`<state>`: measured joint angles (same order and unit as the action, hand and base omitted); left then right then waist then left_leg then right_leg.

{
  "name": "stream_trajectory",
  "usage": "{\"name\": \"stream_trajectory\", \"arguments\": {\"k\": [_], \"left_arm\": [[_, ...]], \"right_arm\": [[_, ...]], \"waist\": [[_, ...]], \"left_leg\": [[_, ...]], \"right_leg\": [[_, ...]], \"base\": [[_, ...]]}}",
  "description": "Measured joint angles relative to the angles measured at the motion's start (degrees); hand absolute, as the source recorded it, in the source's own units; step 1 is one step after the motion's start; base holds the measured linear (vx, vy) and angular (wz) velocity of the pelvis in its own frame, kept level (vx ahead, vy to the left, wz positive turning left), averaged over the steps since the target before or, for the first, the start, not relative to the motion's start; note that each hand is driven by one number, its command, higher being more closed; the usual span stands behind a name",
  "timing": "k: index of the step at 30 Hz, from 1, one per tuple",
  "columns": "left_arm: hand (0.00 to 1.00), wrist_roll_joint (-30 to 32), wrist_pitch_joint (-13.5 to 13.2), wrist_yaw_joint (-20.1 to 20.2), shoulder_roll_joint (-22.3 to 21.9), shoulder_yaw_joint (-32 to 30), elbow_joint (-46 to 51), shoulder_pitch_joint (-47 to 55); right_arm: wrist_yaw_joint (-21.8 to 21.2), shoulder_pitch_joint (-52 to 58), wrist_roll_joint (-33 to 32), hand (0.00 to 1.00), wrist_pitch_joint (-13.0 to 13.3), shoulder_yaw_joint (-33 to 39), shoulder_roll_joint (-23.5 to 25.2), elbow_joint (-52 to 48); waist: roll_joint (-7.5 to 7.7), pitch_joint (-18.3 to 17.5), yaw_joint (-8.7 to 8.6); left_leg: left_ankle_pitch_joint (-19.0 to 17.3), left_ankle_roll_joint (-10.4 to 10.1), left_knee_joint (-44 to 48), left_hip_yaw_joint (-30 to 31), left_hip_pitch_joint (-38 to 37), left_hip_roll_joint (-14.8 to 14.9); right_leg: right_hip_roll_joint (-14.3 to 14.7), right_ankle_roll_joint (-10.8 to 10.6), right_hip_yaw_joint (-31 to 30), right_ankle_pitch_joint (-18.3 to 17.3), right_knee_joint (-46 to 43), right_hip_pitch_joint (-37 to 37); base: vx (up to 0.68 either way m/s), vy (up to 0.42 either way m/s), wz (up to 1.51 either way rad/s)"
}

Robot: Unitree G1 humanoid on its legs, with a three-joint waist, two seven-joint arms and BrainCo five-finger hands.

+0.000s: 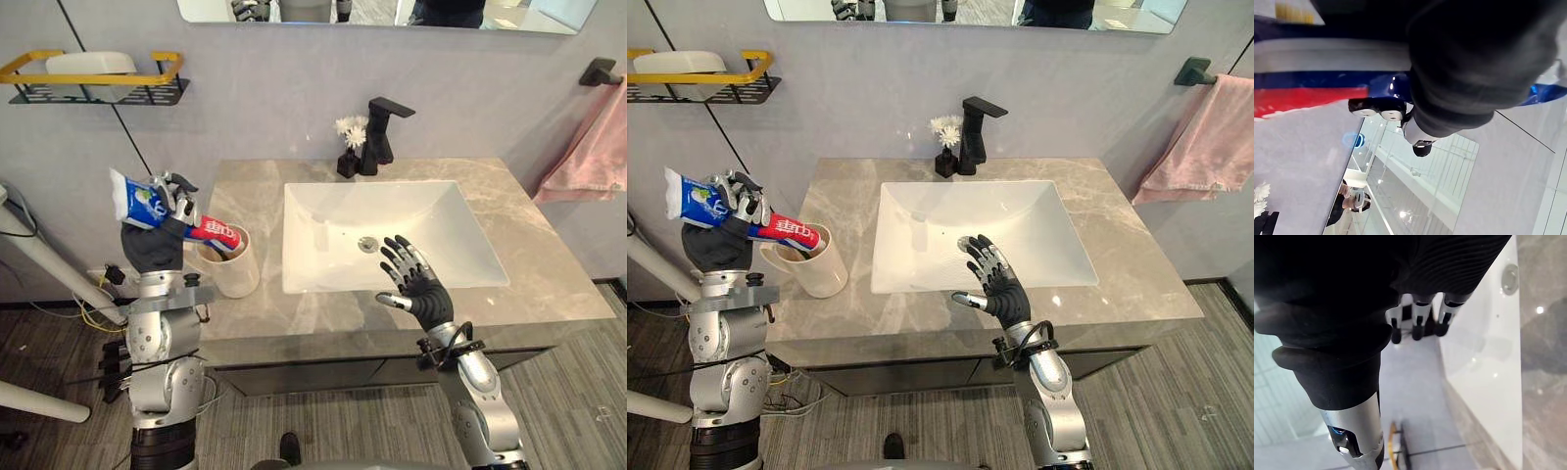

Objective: Organize washtable

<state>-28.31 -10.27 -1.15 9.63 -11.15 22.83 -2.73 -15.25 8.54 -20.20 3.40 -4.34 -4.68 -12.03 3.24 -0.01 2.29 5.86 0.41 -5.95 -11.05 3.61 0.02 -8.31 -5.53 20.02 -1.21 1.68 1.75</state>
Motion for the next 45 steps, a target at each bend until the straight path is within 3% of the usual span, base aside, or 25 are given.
{"name": "stream_trajectory", "arguments": {"k": [16, 30, 41, 42, 45], "left_arm": [[1.00, 1.9, 0.1, 0.1, 0.0, -0.8, -0.4, 0.5], [1.00, 4.3, 2.5, 4.8, 0.9, 0.6, -1.2, 0.5], [1.00, 4.5, 3.5, 6.3, 2.4, 2.1, -3.5, 0.6], [0.00, 4.5, 3.5, 6.3, 2.4, 2.1, -3.8, 0.6], [0.00, 6.2, 3.6, 6.3, 2.5, 2.1, -5.3, 0.6]], "right_arm": [[0.0, 0.4, -0.7, 0.00, -0.1, 0.1, 0.8, 0.0], [-0.1, 0.4, -0.7, 0.00, -0.3, 0.6, 0.8, 0.0], [-0.1, 0.8, -0.7, 0.00, -1.5, 1.7, 0.8, 0.0], [-0.1, 0.8, -0.7, 0.00, -1.5, 1.7, 0.8, 0.0], [-0.1, 0.8, -0.7, 0.00, -1.5, 1.7, 0.8, 0.0]], "waist": [[-0.04, 0.8, 0.04], [-0.06, 1.6, 0.06], [-0.14, 1.7, 0.00], [-0.15, 1.7, 0.00], [-0.19, 1.8, 0.00]], "left_leg": [[-0.1, -0.1, 0.0, -0.1, 0.0, 0.0], [-0.3, 0.0, 0.0, -1.3, 0.0, 0.2], [-0.6, 0.2, 0.0, -1.8, 0.0, 0.2], [-0.6, 0.2, 0.0, -1.8, 0.0, 0.2], [-0.7, 0.2, 0.0, -1.9, 0.0, 0.2]], "right_leg": [[0.0, 0.1, 0.0, 0.0, -0.1, -0.1], [0.0, -0.1, -1.0, 0.0, -0.3, -0.7], [0.0, -0.1, -1.8, 0.1, -0.3, -1.1], [0.0, -0.1, -1.8, 0.1, -0.3, -1.1], [0.0, -0.1, -2.0, 0.1, -0.3, -1.2]], "base": [[0.00, 0.000, 0.00], [0.00, 0.001, -0.03], [0.01, 0.004, -0.03], [0.00, 0.000, 0.00], [0.00, 0.000, 0.00]]}}
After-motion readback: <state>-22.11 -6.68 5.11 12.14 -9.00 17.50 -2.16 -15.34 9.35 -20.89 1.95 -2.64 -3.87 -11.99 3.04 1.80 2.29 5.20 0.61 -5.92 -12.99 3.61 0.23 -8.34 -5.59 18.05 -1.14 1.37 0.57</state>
